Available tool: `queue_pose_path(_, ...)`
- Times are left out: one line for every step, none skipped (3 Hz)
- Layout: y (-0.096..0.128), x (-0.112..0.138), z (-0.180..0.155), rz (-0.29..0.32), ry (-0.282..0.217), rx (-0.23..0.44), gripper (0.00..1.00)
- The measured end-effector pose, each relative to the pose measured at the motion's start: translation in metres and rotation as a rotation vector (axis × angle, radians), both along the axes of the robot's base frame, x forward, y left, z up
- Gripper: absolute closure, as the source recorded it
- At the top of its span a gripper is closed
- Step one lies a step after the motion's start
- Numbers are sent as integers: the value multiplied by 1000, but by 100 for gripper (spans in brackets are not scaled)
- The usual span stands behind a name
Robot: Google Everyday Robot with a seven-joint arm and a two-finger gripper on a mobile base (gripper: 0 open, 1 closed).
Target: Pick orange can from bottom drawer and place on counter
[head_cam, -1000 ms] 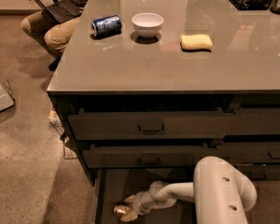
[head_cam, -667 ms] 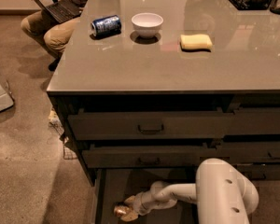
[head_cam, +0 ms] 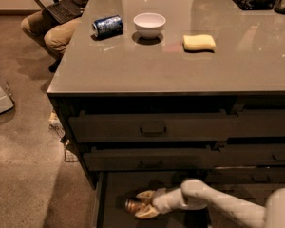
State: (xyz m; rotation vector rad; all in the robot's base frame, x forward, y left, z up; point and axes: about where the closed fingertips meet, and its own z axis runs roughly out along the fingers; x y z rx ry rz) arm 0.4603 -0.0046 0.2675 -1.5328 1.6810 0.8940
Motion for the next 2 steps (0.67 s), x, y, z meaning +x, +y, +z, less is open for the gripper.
queue_pose_path(-34, -6, 51, 42, -40, 83, 100)
queue_pose_path(-33, -5, 51, 40, -41, 83, 100)
